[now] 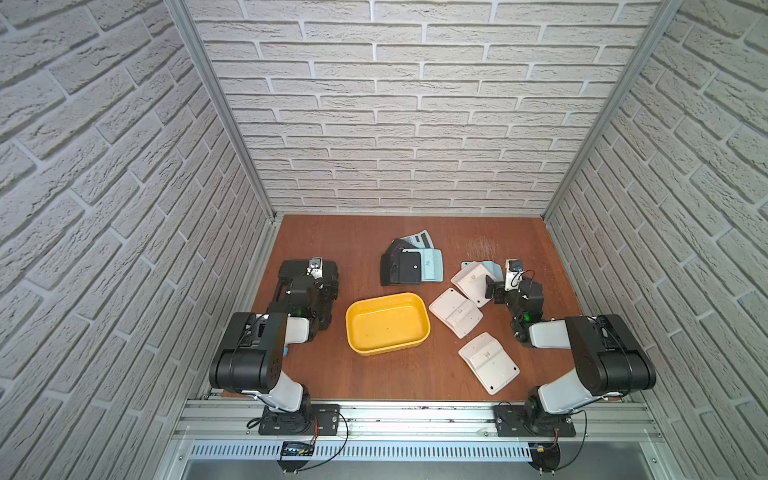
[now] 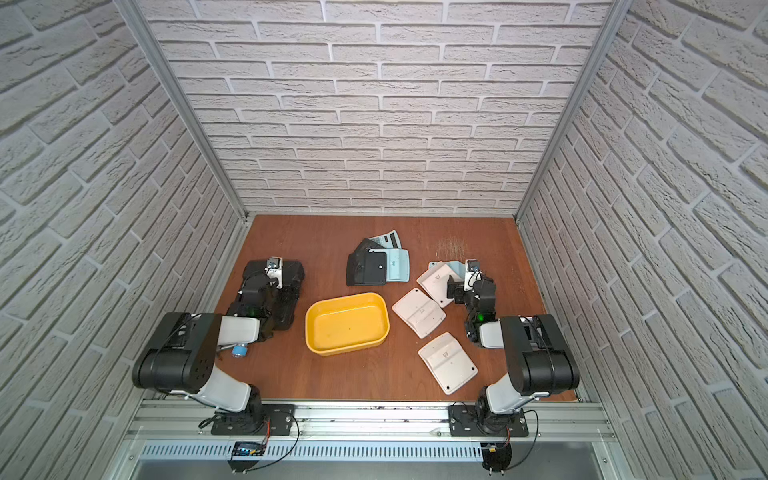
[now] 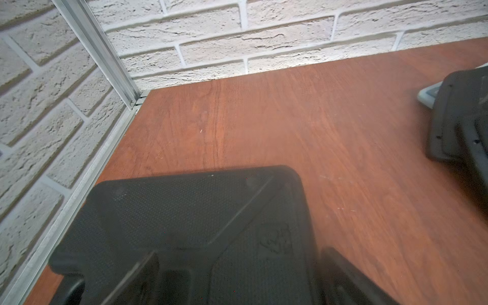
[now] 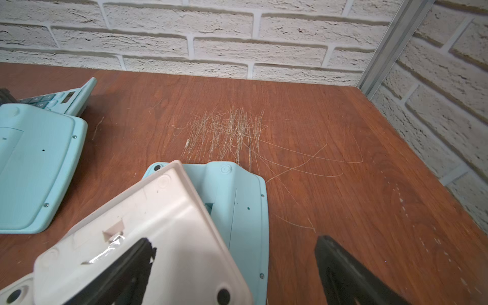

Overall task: Put the calculator in the storage box
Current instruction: Adjust the storage box at the center of the board.

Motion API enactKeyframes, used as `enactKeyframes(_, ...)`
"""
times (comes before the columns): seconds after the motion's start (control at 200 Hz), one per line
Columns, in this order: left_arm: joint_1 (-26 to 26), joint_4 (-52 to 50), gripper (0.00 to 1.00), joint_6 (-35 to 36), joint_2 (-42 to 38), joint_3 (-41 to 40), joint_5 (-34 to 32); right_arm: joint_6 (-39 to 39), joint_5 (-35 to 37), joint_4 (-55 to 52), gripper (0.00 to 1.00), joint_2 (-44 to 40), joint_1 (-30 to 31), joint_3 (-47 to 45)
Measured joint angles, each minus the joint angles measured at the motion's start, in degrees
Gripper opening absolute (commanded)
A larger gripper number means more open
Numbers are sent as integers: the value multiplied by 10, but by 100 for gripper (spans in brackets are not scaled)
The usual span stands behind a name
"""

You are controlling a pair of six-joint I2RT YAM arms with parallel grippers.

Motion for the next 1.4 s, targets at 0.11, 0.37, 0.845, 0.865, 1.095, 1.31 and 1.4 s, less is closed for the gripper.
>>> enactKeyframes(0.11,0,0,98,0,0,0,0,0,0,0,99,0,0,0)
enactKeyframes(0.37,0,0,98,0,0,0,0,0,0,0,99,0,0,0)
enactKeyframes(0.845,0,0,98,0,0,0,-1,0,0,0,99,0,0,0)
enactKeyframes(0.865,-1,0,98,0,0,0,-3,0,0,0,99,0,0,0)
enactKeyframes(1.095,-35,3,98,7,-55,-35,-86,-2,-4,-46,99,-83,2,-19)
enactKeyframes(1.31,-80,-84,98,7,-214,-26,-173,41,-21,-181,99,-275,5,4)
enactKeyframes(1.4,-87,-172,98,-26,-285,4,-184,91,-39,-269,99,-350,7,26)
